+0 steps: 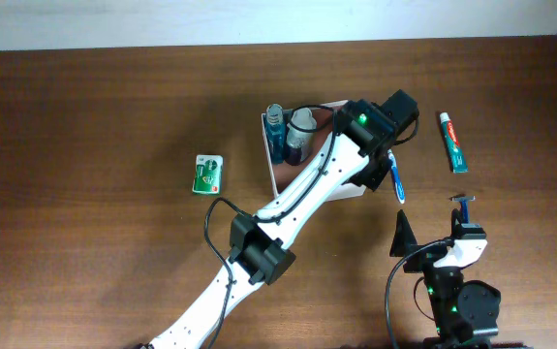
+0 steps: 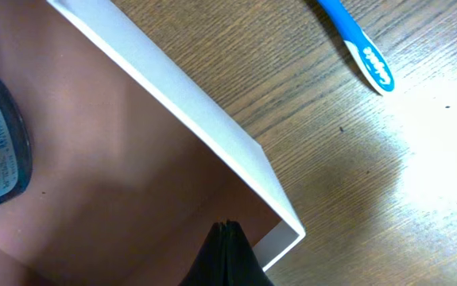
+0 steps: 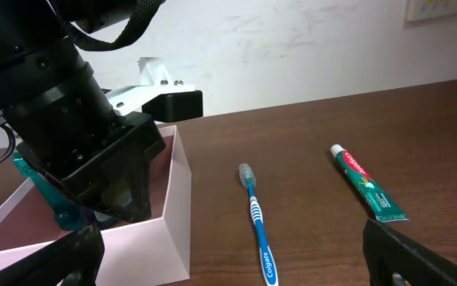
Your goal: Pack container
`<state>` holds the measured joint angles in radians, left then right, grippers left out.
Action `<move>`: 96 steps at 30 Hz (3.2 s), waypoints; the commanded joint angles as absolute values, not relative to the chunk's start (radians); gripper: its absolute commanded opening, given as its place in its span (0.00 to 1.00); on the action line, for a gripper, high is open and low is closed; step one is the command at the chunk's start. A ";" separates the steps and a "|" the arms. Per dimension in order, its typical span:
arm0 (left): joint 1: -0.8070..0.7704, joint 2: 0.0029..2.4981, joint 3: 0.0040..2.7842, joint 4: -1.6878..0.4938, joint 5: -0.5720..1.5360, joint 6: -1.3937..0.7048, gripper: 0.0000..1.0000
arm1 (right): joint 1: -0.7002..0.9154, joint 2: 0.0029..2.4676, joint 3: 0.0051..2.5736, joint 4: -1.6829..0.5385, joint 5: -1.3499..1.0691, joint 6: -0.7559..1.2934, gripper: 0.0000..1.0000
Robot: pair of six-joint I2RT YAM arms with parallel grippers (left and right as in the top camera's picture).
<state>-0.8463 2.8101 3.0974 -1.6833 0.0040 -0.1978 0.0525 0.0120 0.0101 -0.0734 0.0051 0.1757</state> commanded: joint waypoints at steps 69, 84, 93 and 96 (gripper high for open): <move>-0.664 2.189 3.091 -1.688 -0.199 -0.166 0.60 | 0.059 0.004 0.006 -0.080 0.004 0.173 0.98; -0.372 2.002 2.745 -1.688 -0.146 -0.160 0.85 | 0.059 0.004 0.006 -0.080 0.004 0.173 0.98; -0.257 1.980 2.292 -1.659 -0.116 -0.196 0.87 | 0.059 0.004 0.006 -0.080 0.004 0.173 0.98; -0.252 1.980 2.149 -1.565 -0.116 -0.196 0.87 | 0.059 0.004 0.006 -0.080 0.004 0.173 0.98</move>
